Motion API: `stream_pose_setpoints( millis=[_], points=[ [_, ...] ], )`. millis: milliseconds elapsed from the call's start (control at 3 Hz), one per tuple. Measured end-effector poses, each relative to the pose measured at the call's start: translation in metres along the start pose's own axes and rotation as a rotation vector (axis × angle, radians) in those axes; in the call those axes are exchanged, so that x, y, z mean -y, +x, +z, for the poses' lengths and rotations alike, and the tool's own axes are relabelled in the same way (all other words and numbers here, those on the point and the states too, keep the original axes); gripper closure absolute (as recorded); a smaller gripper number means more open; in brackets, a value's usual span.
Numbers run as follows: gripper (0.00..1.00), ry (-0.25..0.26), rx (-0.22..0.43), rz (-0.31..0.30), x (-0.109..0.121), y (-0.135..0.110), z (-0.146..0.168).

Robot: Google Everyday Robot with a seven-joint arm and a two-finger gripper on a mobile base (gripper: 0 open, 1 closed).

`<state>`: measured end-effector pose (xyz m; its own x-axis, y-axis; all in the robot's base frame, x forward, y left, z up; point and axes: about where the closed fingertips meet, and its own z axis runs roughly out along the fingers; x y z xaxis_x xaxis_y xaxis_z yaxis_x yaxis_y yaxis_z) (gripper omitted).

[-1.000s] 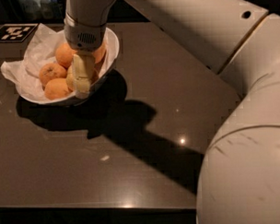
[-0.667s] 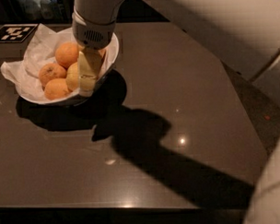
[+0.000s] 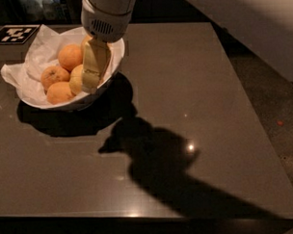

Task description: Pick orange from white bowl

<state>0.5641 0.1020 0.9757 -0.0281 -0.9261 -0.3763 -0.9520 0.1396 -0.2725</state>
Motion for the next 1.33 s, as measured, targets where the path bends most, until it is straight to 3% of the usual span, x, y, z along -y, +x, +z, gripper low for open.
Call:
stream_pose_setpoints(
  millis=[667,1333],
  points=[
    [0.23,-0.023,-0.017,0.021,0.014,-0.008,-0.001],
    [0.26,-0.116,-0.040,0.030,0.027,-0.012,0.030]
  ],
)
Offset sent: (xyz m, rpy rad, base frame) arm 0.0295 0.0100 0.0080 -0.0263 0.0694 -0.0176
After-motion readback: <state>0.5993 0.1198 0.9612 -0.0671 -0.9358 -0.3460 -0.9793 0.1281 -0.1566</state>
